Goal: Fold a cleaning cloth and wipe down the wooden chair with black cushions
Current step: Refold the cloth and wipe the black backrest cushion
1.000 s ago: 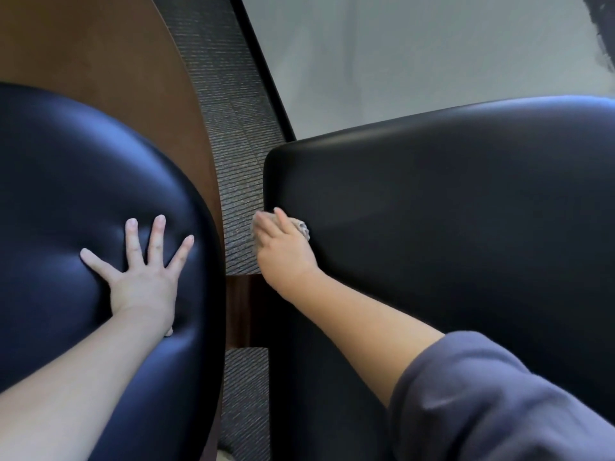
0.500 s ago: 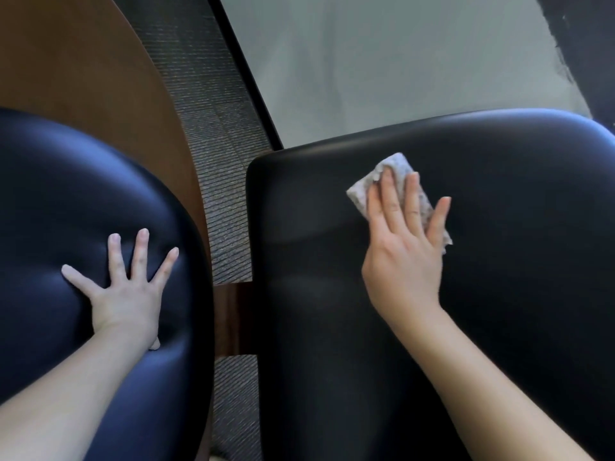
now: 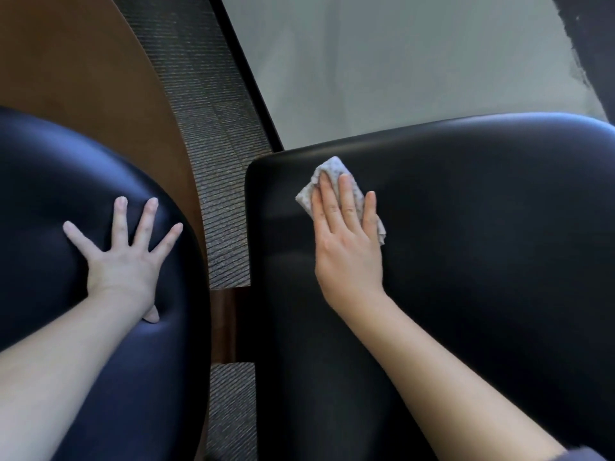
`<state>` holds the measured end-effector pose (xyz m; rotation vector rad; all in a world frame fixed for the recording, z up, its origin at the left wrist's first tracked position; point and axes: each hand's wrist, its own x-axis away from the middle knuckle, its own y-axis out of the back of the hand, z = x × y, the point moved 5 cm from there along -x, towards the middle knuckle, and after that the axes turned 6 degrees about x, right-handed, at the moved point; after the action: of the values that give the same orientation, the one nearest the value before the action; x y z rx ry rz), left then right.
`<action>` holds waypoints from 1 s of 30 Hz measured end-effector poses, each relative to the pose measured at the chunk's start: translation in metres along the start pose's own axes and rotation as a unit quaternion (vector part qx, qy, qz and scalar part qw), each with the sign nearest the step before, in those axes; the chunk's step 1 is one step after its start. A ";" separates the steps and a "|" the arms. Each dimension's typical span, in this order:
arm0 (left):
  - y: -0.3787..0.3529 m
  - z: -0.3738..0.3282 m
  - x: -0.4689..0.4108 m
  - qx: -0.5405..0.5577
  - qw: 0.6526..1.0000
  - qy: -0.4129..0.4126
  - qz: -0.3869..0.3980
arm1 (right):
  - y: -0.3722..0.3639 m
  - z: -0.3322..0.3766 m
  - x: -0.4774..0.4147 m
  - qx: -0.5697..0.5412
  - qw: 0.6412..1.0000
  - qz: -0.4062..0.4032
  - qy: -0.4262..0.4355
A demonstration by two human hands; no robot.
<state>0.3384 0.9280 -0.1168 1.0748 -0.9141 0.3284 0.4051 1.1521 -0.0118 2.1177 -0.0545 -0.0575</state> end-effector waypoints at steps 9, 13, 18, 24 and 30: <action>-0.005 0.001 -0.008 0.022 0.999 0.002 0.024 | -0.047 0.064 -0.017 0.053 0.986 0.070 0.144; -0.005 0.001 -0.011 0.026 0.999 0.003 0.043 | -0.058 0.086 -0.027 0.123 0.960 0.135 0.213; -0.007 0.002 -0.015 0.034 0.997 0.003 0.069 | -0.064 0.111 -0.031 0.162 0.915 0.187 0.317; -0.008 0.002 -0.019 0.037 0.996 -0.001 0.082 | -0.062 0.123 -0.035 0.255 0.836 0.205 0.440; -0.010 0.002 -0.021 0.042 0.995 -0.004 0.092 | -0.058 0.112 -0.068 0.252 0.885 0.162 0.357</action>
<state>0.3311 0.9255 -0.1391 1.0714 -1.0175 0.5195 0.3309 1.0908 -0.1182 2.4812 0.0221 1.0345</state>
